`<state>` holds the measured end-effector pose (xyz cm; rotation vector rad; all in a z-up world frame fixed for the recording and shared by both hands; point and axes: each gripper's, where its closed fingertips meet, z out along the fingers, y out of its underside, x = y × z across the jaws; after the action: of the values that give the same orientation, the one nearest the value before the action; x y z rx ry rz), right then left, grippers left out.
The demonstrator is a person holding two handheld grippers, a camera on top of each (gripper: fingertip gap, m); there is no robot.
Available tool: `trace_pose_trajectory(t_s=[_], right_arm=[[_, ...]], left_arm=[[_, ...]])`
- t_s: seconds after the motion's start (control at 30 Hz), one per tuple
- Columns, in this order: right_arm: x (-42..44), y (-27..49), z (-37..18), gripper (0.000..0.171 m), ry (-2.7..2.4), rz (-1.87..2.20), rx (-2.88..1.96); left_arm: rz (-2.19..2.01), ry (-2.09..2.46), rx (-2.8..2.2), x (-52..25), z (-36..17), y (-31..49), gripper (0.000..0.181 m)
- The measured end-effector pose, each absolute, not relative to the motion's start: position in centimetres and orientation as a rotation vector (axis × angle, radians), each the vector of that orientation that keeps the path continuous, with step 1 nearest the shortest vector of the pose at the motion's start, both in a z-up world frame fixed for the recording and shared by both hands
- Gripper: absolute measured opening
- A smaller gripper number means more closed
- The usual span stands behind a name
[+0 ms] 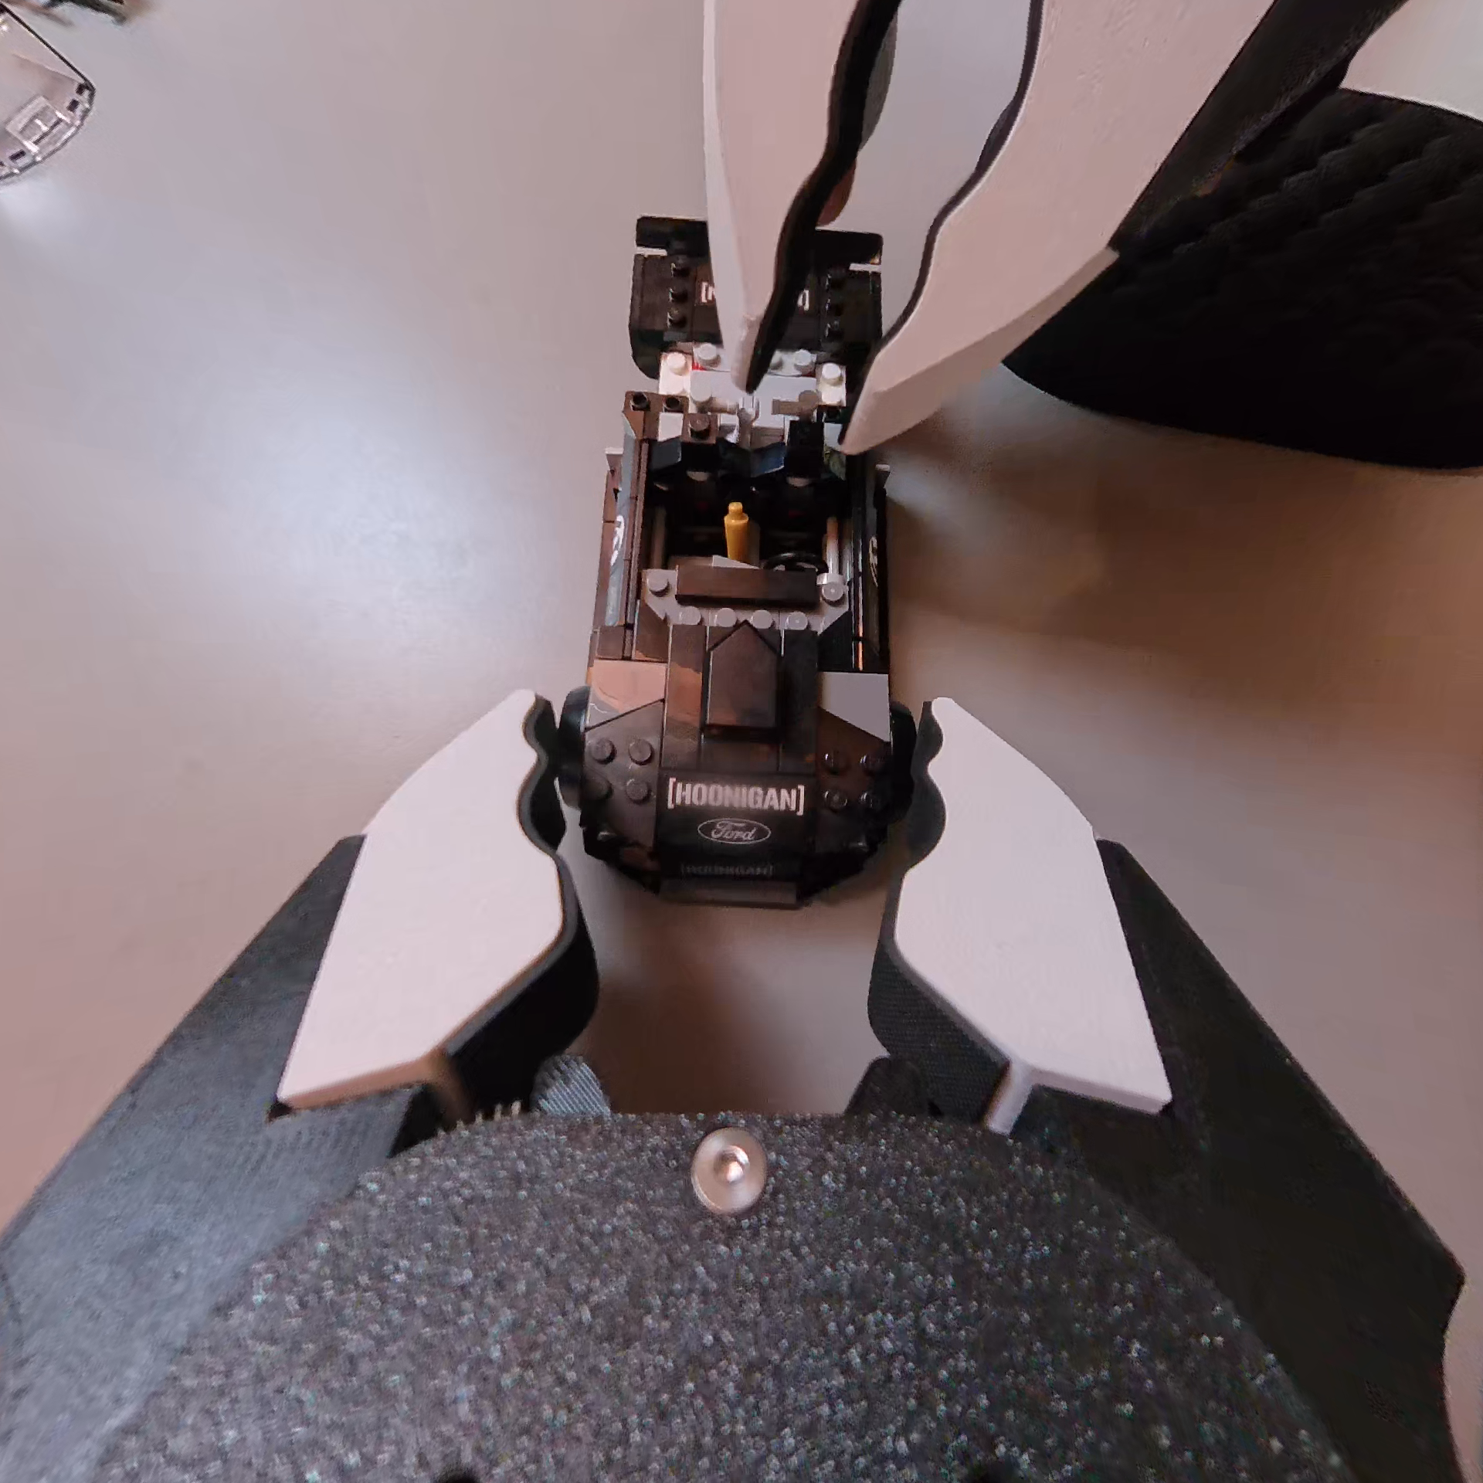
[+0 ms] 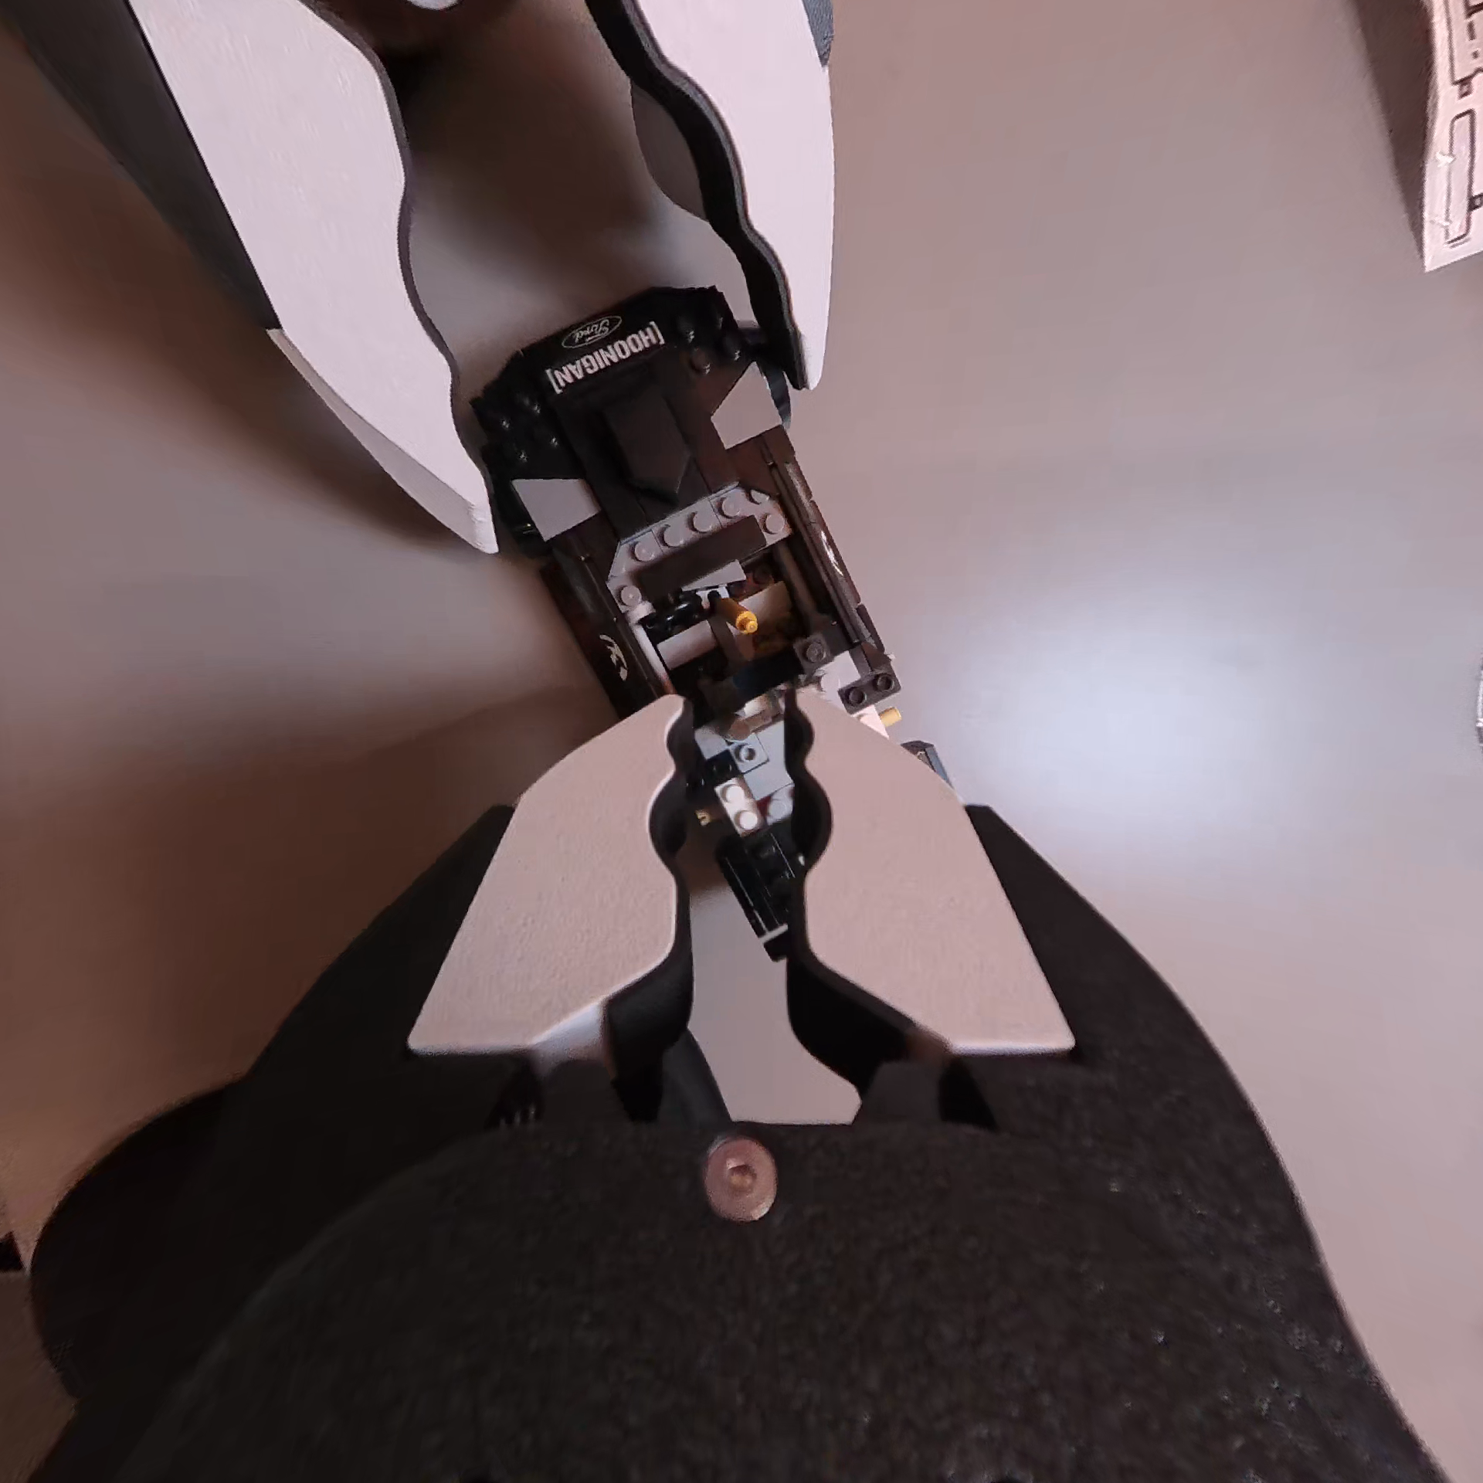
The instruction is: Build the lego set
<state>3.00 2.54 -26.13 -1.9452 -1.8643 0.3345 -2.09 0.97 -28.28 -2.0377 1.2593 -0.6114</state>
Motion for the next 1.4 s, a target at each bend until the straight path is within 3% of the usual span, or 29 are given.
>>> trace_pose_trajectory(t_s=[1.03, 1.2, 1.4], right_arm=[[3.5, 2.5, -26.4, 0.017, -1.992, 0.272, -1.916], [3.6, 3.6, -23.7, 0.024, -1.812, 0.347, -1.901], [5.7, 5.6, -20.9, 0.048, -1.315, 0.557, -1.852]], left_arm=[[-0.616, 1.270, -2.034, -2.0, -28.3, 0.8, 0.085], [-0.619, 1.279, -2.026, -2.1, -28.3, 0.8, 0.085], [-0.625, 1.309, -2.005, -2.5, -28.3, 1.1, 0.085]])
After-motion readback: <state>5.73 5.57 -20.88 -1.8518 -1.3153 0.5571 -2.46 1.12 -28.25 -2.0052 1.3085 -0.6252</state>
